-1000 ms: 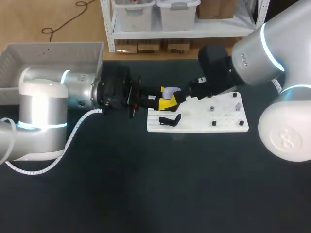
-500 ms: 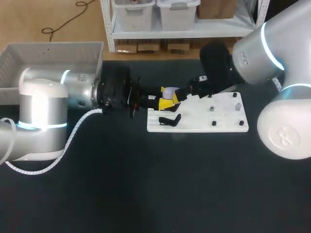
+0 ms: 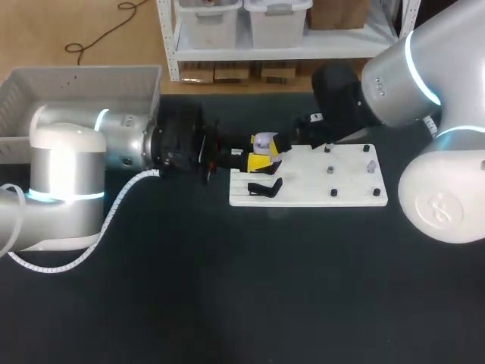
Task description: Pick up each earbud case from the left stands, insert the matching earbuds, close the lid, and place the case in the box.
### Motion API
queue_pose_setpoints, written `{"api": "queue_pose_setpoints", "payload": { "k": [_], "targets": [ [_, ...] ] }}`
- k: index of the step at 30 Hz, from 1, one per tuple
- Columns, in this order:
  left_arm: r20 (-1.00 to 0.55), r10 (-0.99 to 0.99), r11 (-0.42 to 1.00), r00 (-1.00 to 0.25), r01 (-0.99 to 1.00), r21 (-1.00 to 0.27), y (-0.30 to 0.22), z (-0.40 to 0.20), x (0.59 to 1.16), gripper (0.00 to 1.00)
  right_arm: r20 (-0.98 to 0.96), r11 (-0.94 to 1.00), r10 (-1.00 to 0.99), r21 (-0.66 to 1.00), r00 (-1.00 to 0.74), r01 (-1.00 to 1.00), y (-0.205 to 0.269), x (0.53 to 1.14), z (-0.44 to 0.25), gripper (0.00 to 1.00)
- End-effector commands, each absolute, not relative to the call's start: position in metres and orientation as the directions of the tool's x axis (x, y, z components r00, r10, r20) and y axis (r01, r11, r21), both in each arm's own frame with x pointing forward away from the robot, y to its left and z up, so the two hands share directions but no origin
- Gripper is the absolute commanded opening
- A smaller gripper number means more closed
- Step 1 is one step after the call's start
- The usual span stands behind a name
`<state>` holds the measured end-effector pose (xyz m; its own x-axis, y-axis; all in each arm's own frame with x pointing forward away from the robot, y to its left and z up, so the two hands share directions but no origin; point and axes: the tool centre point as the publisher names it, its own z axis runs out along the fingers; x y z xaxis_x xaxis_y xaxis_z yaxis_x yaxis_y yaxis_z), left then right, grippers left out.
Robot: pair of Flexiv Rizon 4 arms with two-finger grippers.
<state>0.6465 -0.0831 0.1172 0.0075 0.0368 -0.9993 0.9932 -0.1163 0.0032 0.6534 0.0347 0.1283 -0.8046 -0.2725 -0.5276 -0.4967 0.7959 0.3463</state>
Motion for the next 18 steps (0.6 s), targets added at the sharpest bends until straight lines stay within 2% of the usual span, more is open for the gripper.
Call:
{"api": "queue_pose_setpoints", "payload": {
  "k": [1, 12, 18],
  "targets": [
    [-0.999, 0.035, -0.116, 0.009, 0.993, 0.005, -0.083, 0.116, 0.647, 0.00, -0.541, 0.806, -0.262, 0.333, -0.799, -0.490, 0.033, 0.653, 0.132, 1.00],
    [-0.999, 0.035, -0.116, 0.009, 0.993, 0.005, -0.083, 0.116, 0.647, 0.00, -0.604, 0.820, -0.241, 0.293, -0.760, -0.492, 0.012, 0.659, 0.162, 1.00],
    [-0.999, 0.035, -0.116, 0.009, 0.993, 0.005, -0.083, 0.116, 0.647, 0.00, -0.646, 0.841, -0.268, 0.205, -0.715, -0.500, -0.010, 0.660, 0.181, 1.00]
  ]
}}
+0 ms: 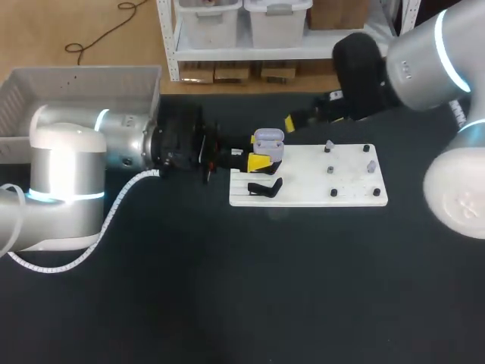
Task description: Pick up each earbud case from the left stands, insert the matching earbuds, close the lid, and place the case in the box.
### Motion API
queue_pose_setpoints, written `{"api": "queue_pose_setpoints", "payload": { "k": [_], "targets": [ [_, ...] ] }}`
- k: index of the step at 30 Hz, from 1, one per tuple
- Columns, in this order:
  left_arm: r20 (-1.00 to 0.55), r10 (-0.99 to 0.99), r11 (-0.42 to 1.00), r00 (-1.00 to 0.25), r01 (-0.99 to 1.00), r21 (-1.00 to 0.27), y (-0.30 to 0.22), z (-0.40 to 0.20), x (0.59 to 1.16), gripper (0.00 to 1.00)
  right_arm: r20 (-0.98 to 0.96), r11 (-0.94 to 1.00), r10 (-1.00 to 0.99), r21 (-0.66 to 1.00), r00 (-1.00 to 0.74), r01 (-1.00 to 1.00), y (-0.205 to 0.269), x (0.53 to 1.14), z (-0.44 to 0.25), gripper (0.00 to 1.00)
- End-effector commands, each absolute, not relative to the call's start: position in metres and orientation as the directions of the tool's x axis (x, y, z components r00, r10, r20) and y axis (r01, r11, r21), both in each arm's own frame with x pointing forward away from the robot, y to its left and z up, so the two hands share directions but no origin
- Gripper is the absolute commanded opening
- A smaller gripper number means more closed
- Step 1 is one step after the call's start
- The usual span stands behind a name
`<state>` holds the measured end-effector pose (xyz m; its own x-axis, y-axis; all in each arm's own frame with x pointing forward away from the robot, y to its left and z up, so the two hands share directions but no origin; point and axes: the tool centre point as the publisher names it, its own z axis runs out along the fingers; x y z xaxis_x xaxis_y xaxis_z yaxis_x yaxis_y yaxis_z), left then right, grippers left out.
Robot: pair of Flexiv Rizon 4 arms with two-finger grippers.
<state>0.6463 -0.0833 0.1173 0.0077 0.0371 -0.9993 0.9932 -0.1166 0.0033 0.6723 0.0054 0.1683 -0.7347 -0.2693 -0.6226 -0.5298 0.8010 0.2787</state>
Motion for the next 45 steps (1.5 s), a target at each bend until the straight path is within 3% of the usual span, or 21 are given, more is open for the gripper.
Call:
{"api": "queue_pose_setpoints", "payload": {
  "k": [1, 7, 17, 23, 32, 45],
  "targets": [
    [-0.999, 0.035, -0.116, 0.009, 0.993, 0.005, -0.083, 0.116, 0.647, 0.00, -0.651, 0.846, -0.276, 0.185, -0.707, -0.500, -0.014, 0.660, 0.184, 1.00],
    [-0.999, 0.035, -0.116, 0.013, 0.993, 0.009, -0.083, 0.116, 0.647, 0.00, -0.641, 0.883, -0.344, 0.028, -0.687, -0.468, -0.041, 0.662, 0.192, 1.00],
    [-0.998, 0.039, -0.116, 0.039, 0.993, 0.034, -0.082, 0.115, 0.649, 0.00, -0.585, 0.903, -0.390, -0.091, -0.711, -0.420, -0.085, 0.669, 0.189, 1.00],
    [-0.998, 0.044, -0.114, 0.039, 0.993, 0.033, -0.082, 0.115, 0.650, 0.00, -0.483, 0.861, -0.505, -0.231, -0.716, -0.452, -0.104, 0.666, 0.168, 1.00],
    [-0.998, 0.044, -0.114, 0.039, 0.993, 0.033, -0.082, 0.115, 0.650, 0.00, -0.334, 0.820, -0.570, -0.283, -0.751, -0.497, -0.120, 0.657, 0.125, 1.00],
    [-0.998, 0.044, -0.114, 0.039, 0.993, 0.033, -0.082, 0.115, 0.650, 0.00, -0.196, 0.888, -0.397, -0.329, -0.897, -0.321, -0.121, 0.664, 0.092, 1.00]
  ]
}}
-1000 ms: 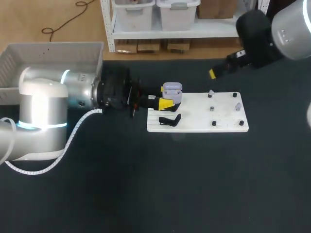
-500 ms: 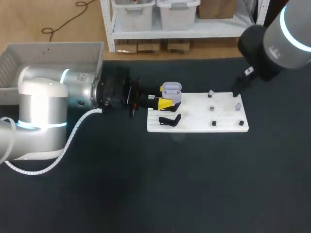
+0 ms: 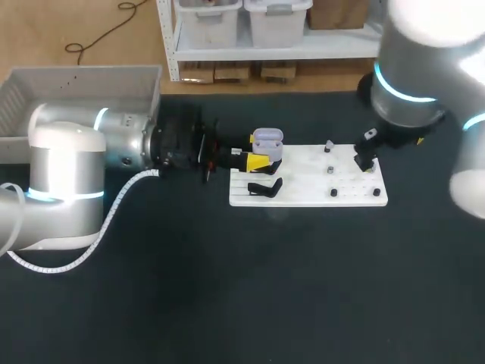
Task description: Pick up each earbud case from the left stands, insert the matching earbuds, close the lid, and place the case in the box.
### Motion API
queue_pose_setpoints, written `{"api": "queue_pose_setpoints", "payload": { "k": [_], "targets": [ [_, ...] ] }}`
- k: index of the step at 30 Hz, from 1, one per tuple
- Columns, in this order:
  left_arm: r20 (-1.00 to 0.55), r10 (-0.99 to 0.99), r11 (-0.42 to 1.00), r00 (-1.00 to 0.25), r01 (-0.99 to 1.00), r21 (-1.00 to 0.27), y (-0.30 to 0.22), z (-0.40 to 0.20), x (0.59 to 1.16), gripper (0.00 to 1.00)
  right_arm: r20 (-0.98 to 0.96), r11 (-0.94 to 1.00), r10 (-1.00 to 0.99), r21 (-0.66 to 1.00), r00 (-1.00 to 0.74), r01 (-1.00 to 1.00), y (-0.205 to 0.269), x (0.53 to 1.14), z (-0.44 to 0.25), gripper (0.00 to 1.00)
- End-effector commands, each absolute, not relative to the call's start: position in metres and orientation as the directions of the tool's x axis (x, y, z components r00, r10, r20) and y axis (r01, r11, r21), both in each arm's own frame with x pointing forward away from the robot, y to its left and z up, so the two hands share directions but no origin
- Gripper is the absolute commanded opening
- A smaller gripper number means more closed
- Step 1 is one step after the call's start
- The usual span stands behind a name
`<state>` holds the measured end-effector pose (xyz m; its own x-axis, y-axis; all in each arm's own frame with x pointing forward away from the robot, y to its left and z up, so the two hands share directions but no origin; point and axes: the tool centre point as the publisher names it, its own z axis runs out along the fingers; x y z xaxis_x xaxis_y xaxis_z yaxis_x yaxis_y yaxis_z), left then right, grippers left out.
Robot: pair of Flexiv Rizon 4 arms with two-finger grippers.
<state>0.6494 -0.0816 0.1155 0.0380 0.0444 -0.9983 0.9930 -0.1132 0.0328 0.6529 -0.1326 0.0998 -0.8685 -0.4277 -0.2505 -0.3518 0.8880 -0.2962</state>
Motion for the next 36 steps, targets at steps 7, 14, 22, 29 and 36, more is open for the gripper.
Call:
{"api": "queue_pose_setpoints", "payload": {
  "k": [7, 14, 22, 29, 36],
  "targets": [
    [-0.998, 0.044, -0.114, 0.039, 0.993, 0.033, -0.082, 0.115, 0.650, 0.00, -0.176, 0.910, -0.313, -0.338, -0.933, -0.241, -0.119, 0.670, 0.078, 1.00],
    [-0.998, 0.044, -0.114, 0.039, 0.993, 0.033, -0.082, 0.115, 0.650, 0.00, -0.156, 0.914, -0.286, -0.342, -0.945, -0.220, -0.121, 0.674, 0.062, 1.00],
    [-0.998, 0.044, -0.114, 0.039, 0.993, 0.033, -0.082, 0.115, 0.650, 0.00, -0.160, 0.933, -0.244, -0.307, -0.956, -0.187, -0.125, 0.678, 0.047, 0.75],
    [-0.998, 0.044, -0.114, 0.039, 0.993, 0.033, -0.082, 0.115, 0.650, 0.00, -0.168, 0.936, -0.238, -0.304, -0.957, -0.180, -0.126, 0.682, 0.039, 0.50],
    [-0.998, 0.044, -0.114, 0.039, 0.993, 0.033, -0.082, 0.115, 0.650, 0.00, -0.204, 0.939, -0.223, -0.306, -0.953, -0.154, -0.125, 0.688, 0.036, 0.47]
  ]
}}
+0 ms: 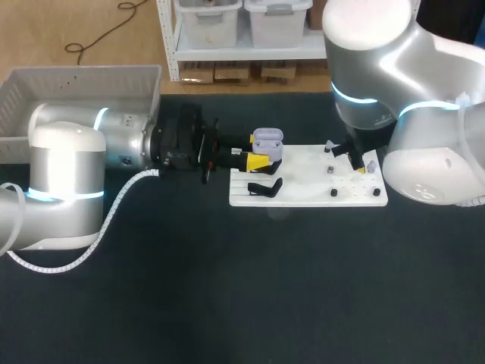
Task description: Pick up each earbud case from the left stands, insert the matching earbuds, close the lid, and place the case in the box.
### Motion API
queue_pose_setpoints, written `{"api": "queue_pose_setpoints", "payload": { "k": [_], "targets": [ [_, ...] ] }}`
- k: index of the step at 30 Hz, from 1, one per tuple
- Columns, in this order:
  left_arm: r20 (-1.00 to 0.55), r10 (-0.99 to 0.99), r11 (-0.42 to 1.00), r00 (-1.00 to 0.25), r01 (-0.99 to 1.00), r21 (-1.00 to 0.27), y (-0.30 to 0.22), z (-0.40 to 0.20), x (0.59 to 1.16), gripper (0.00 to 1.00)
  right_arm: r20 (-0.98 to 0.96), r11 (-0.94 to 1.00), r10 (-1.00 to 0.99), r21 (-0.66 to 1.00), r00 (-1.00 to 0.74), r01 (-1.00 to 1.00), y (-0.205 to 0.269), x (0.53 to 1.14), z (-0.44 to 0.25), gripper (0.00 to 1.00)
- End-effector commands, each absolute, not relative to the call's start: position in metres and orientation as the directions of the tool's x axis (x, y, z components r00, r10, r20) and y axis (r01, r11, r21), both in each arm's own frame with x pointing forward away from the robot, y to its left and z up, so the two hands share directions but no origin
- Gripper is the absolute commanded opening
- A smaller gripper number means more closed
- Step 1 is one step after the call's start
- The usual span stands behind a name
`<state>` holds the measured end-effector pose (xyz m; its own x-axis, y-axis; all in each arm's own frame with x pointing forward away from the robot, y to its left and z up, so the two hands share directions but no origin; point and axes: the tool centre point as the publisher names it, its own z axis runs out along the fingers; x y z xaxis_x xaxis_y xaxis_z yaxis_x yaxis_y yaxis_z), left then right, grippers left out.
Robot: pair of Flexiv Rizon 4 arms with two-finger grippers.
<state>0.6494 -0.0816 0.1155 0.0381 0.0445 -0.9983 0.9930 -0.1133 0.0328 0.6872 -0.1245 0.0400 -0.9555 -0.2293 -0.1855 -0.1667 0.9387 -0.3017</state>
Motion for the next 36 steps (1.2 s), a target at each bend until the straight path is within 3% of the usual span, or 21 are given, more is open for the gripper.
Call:
{"api": "queue_pose_setpoints", "payload": {
  "k": [1, 36],
  "targets": [
    [-0.998, 0.044, -0.114, 0.039, 0.993, 0.033, -0.082, 0.115, 0.650, 0.00, -0.209, 0.939, -0.220, -0.309, -0.953, -0.149, -0.125, 0.689, 0.035, 0.47],
    [-0.998, 0.044, -0.114, 0.039, 0.993, 0.033, -0.082, 0.115, 0.650, 0.00, -0.247, 0.924, -0.188, -0.372, -0.951, -0.086, -0.130, 0.707, 0.016, 0.38]
  ]
}}
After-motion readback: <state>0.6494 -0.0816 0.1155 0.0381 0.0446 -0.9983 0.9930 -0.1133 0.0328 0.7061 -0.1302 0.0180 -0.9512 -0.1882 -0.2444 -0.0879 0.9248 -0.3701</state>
